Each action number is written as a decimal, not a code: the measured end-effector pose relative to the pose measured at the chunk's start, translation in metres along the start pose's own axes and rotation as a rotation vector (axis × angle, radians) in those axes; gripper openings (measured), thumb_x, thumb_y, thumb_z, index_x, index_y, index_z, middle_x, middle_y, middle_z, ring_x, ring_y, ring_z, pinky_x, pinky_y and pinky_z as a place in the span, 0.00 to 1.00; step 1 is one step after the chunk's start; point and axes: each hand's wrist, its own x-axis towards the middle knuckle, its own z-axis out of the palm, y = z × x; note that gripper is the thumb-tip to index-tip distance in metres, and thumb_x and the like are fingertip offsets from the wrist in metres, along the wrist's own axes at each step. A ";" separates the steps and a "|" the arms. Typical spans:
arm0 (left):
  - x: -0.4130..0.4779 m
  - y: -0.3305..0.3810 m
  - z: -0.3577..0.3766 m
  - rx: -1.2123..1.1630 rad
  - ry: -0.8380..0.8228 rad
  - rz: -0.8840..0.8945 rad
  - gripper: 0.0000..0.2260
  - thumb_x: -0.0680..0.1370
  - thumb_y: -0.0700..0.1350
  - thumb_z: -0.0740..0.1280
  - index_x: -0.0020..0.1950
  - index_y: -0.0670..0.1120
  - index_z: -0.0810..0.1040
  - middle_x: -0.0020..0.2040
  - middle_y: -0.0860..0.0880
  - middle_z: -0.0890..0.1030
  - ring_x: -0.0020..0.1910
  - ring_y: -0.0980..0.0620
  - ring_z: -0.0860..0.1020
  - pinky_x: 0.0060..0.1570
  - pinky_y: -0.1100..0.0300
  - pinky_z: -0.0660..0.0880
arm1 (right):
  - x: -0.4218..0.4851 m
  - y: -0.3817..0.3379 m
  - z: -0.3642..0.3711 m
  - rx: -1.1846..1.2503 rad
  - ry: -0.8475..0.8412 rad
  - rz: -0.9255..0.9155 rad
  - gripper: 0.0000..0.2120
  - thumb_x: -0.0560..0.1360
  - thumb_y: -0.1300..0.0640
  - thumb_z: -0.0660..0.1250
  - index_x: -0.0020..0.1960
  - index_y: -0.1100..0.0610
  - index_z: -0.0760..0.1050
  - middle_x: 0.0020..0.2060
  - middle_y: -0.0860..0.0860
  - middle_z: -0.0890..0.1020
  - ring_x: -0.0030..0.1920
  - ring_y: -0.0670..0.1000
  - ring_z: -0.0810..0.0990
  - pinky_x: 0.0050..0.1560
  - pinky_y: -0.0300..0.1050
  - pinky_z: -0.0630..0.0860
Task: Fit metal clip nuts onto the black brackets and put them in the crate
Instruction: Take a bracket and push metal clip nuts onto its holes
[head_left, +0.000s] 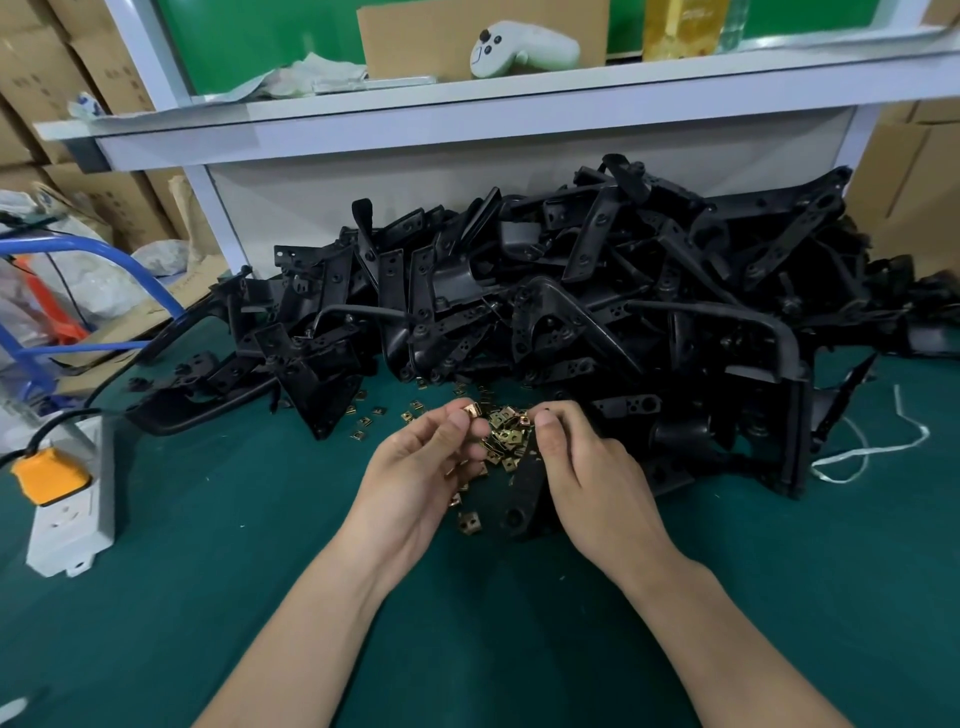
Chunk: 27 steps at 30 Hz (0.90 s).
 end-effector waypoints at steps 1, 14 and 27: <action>0.000 0.000 -0.001 -0.003 0.003 -0.005 0.10 0.77 0.44 0.68 0.57 0.43 0.80 0.45 0.47 0.83 0.39 0.54 0.79 0.43 0.63 0.79 | 0.000 0.000 0.000 0.001 0.001 0.002 0.22 0.82 0.38 0.43 0.63 0.45 0.70 0.23 0.45 0.69 0.28 0.45 0.72 0.37 0.49 0.71; 0.001 -0.002 0.000 0.047 0.038 0.028 0.09 0.76 0.42 0.69 0.56 0.43 0.81 0.49 0.46 0.85 0.41 0.55 0.80 0.43 0.62 0.79 | 0.000 0.000 0.000 0.005 0.007 0.002 0.24 0.81 0.36 0.43 0.62 0.45 0.70 0.22 0.44 0.69 0.28 0.45 0.72 0.36 0.48 0.72; 0.000 -0.007 -0.001 0.347 0.080 0.144 0.08 0.79 0.42 0.70 0.53 0.55 0.85 0.47 0.49 0.85 0.45 0.55 0.81 0.49 0.63 0.79 | 0.000 -0.002 -0.001 0.018 -0.008 0.016 0.23 0.80 0.35 0.42 0.62 0.44 0.69 0.26 0.46 0.75 0.30 0.46 0.77 0.38 0.50 0.76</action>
